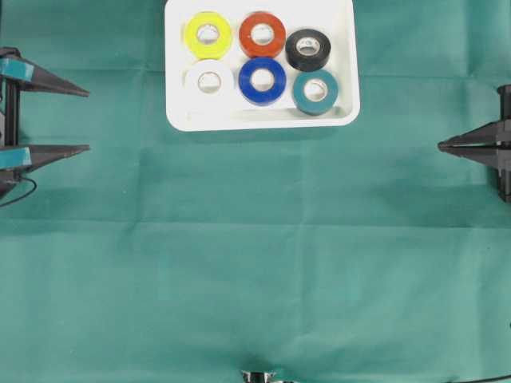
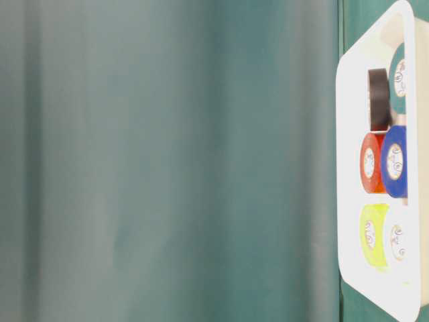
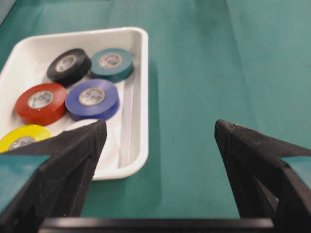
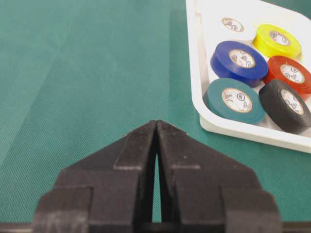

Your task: Put the tape into the white case with the left arm.

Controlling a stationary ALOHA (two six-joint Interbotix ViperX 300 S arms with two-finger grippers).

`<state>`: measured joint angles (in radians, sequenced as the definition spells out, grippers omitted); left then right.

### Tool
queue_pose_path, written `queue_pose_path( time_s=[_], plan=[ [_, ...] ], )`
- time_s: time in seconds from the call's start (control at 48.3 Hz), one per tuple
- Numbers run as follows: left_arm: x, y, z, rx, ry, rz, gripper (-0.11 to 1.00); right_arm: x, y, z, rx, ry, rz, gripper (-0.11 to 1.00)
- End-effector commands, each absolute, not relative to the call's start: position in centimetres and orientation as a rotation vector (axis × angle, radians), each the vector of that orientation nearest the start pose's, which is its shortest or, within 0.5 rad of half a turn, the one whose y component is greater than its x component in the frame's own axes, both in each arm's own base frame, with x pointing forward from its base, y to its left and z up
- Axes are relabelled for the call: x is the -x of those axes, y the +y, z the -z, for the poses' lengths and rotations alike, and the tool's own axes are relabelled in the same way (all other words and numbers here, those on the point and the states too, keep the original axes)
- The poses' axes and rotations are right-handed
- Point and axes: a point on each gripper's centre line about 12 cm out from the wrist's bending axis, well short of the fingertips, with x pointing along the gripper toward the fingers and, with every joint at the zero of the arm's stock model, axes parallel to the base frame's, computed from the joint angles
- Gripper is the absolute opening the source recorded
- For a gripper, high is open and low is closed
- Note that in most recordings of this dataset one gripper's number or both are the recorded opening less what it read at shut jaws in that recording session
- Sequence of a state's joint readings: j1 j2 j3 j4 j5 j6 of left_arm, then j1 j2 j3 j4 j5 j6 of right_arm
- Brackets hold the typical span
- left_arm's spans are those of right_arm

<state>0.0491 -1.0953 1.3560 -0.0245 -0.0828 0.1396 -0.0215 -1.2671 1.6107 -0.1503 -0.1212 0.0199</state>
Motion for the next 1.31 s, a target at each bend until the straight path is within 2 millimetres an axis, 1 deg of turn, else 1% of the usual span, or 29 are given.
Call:
queue_pose_path(
  time_s=[0.0,0.269,0.704,1.015,1.284],
  plan=[
    [-16.7,0.9,-22.0,-0.118,0.175,-0.044,0.97,-13.1,-0.1,-14.8,0.127,0.224,-0.012,-0.09],
    [-15.8,0.9,-20.4,-0.13,0.189,-0.043,0.97,-13.1,-0.1,-14.8,0.127,0.224,-0.012,-0.09],
    [-13.8,0.8,-19.4,-0.132,0.108,-0.052,0.97,-13.1,-0.1,-14.8,0.128,0.224,-0.012,-0.09],
    [-13.4,1.1,-17.9,-0.129,0.14,-0.076,0.97,-13.1,-0.1,-14.8,0.127,0.222,-0.012,-0.09],
    [-13.2,1.2,-17.1,-0.124,0.156,-0.078,0.97,-13.1,-0.1,-14.8,0.128,0.224,-0.012,-0.09]
  ],
)
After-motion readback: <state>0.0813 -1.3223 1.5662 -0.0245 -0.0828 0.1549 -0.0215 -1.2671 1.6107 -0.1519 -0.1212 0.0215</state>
